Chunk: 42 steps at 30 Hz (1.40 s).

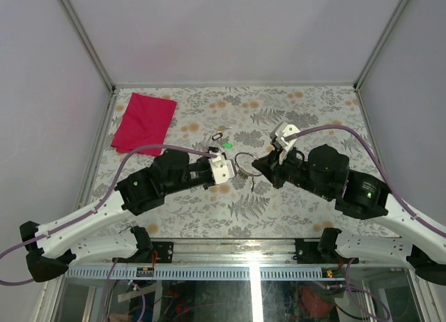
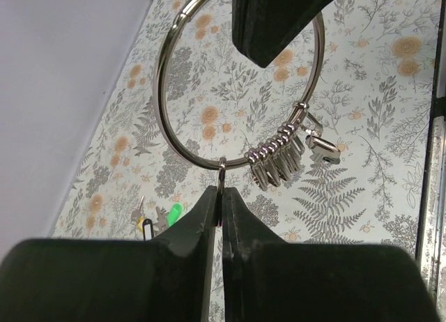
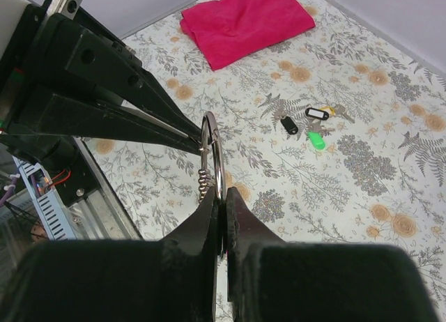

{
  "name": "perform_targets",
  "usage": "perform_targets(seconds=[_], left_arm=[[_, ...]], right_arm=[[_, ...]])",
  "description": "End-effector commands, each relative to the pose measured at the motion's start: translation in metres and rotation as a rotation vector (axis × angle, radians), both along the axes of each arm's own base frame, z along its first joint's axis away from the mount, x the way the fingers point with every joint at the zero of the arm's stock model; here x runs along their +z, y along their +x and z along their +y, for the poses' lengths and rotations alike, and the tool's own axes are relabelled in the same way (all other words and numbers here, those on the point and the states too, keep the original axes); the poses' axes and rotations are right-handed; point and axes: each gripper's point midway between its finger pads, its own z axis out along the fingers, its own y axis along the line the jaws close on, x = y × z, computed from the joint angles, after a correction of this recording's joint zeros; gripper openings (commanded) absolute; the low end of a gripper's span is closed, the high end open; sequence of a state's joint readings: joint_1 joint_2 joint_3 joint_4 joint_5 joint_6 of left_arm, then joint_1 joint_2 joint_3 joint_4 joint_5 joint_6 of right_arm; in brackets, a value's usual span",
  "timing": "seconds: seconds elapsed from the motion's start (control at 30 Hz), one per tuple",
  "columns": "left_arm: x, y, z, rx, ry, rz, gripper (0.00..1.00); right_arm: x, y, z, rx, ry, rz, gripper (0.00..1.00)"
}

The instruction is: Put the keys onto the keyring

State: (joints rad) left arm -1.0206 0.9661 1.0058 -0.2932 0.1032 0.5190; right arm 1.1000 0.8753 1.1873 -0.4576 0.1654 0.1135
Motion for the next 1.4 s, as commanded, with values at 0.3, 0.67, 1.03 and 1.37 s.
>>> perform_targets(seconds=[0.3,0.67,1.03,1.37], left_arm=[[0.017,0.040,0.037,0.239,0.014,-0.177,0.00],[0.021,0.042,0.035,0.225,-0.003,-0.247,0.00],[0.017,0.035,0.031,0.122,0.054,-0.397,0.00],[-0.029,0.021,0.034,-0.038,0.330,-0.354,0.00]], right_arm=[[0.016,-0.018,0.011,0.125,0.079,-0.041,0.14],[0.028,-0.035,0.018,0.229,0.143,-0.068,0.28],[0.025,-0.010,-0.010,0.052,0.096,-0.128,0.32],[0.003,-0.001,-0.018,-0.010,0.046,-0.120,0.31]])
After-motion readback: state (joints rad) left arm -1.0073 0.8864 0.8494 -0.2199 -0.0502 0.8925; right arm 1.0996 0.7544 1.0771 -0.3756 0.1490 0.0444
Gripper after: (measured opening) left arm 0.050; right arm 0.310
